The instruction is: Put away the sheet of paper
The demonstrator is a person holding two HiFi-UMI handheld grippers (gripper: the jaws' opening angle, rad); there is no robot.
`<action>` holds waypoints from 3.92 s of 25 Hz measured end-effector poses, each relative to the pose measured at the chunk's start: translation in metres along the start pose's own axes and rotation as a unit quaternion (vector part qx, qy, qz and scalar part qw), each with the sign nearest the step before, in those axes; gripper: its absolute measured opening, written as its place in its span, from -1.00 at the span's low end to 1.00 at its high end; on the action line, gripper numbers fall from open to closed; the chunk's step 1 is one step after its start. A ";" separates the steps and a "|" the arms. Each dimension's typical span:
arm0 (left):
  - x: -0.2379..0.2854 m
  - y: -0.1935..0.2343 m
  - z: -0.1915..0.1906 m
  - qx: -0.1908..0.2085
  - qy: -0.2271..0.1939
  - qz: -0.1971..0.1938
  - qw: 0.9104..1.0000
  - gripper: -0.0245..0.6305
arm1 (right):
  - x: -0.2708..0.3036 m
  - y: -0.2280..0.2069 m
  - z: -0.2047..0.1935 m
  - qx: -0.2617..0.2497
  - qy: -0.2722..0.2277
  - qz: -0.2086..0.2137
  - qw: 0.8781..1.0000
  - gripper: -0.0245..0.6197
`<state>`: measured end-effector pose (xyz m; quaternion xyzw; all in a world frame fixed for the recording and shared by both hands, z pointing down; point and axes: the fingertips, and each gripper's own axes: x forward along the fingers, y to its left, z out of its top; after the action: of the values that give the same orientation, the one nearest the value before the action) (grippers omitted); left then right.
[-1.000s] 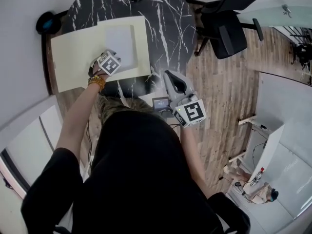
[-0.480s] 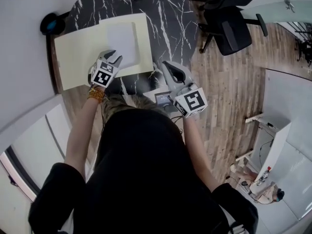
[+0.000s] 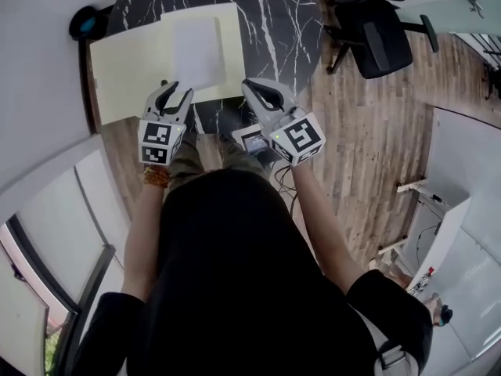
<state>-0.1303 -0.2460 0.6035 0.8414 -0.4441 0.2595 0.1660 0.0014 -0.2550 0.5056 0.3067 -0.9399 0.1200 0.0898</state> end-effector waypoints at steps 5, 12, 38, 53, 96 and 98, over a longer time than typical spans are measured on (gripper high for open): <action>-0.024 -0.011 0.003 -0.002 -0.016 -0.009 1.000 -0.45 | 0.004 0.020 0.009 -0.013 -0.001 0.003 1.000 -0.93; -0.051 -0.021 0.009 0.002 -0.052 -0.036 0.998 -0.45 | 0.004 0.060 0.021 -0.034 0.012 -0.007 0.999 -0.93; -0.200 -0.039 0.010 -0.028 -0.216 -0.104 0.970 -0.81 | -0.018 0.175 0.042 -0.110 0.039 -0.051 0.992 -0.93; -0.199 -0.050 0.065 0.021 -0.307 -0.095 0.947 -0.85 | 0.014 0.191 0.060 -0.180 0.009 -0.043 0.983 -0.93; -0.201 -0.045 0.058 0.056 -0.292 -0.077 0.952 -0.85 | 0.018 0.202 0.062 -0.167 -0.021 -0.054 0.984 -0.93; -0.200 -0.046 0.058 0.056 -0.292 -0.077 0.952 -0.85 | 0.018 0.200 0.063 -0.170 -0.024 -0.054 0.984 -0.93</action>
<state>-0.1698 -0.1184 0.4370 0.9199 -0.3920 0.0136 0.0014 -0.1385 -0.1257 0.4153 0.3400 -0.9306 -0.0542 0.1240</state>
